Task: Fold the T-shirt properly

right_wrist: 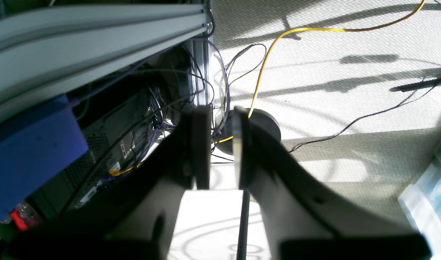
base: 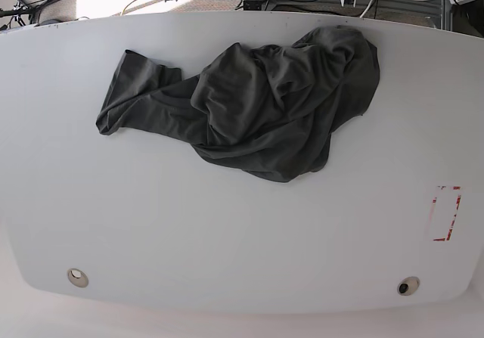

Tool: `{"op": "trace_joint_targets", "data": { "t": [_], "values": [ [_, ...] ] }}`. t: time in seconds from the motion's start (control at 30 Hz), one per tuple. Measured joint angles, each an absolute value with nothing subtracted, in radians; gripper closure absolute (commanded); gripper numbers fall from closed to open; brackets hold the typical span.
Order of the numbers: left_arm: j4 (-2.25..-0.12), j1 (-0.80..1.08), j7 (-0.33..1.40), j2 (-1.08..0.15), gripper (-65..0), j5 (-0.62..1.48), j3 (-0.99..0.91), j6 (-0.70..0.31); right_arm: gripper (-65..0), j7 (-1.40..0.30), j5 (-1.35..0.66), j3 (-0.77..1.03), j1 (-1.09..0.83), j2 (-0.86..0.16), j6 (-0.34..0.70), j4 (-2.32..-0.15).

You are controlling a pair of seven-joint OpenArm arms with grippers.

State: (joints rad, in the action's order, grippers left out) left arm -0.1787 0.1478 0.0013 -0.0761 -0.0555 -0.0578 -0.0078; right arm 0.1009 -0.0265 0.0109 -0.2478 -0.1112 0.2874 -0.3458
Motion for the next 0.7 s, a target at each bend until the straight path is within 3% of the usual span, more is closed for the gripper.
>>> {"op": "trace_joint_targets", "data": {
  "t": [0.03, 0.13, 0.17, 0.33, 0.7],
  "values": [
    [-0.255, 0.186, -0.024, -0.08, -44.6, -0.052, -0.058, -0.007, -10.1, 0.1, -0.027, 0.015, -0.317, -0.111, 0.277, -0.455],
    [-0.179, 0.146, -0.022, -0.078, -44.6, -0.055, -0.058, -0.006, -10.1, 0.117, -0.031, 0.01, -0.238, -0.108, 0.289, -0.358],
    [-0.175, 0.145, -0.02, -0.077, -44.6, -0.06, -0.057, -0.007, -10.1, 0.052, -0.007, 0.008, -0.224, -0.105, 0.279, -0.345],
    [-0.17, 0.131, -0.063, -0.073, -44.6, -0.06, -0.057, -0.011, -10.1, 0.114, -0.028, 0.007, -0.183, -0.097, 0.288, -0.353],
    [-0.175, 0.139, -0.072, -0.076, -44.6, -0.059, -0.061, -0.008, -9.4, 0.103, -0.023, 0.007, -0.212, -0.1, 0.288, -0.357]
  ]
}}
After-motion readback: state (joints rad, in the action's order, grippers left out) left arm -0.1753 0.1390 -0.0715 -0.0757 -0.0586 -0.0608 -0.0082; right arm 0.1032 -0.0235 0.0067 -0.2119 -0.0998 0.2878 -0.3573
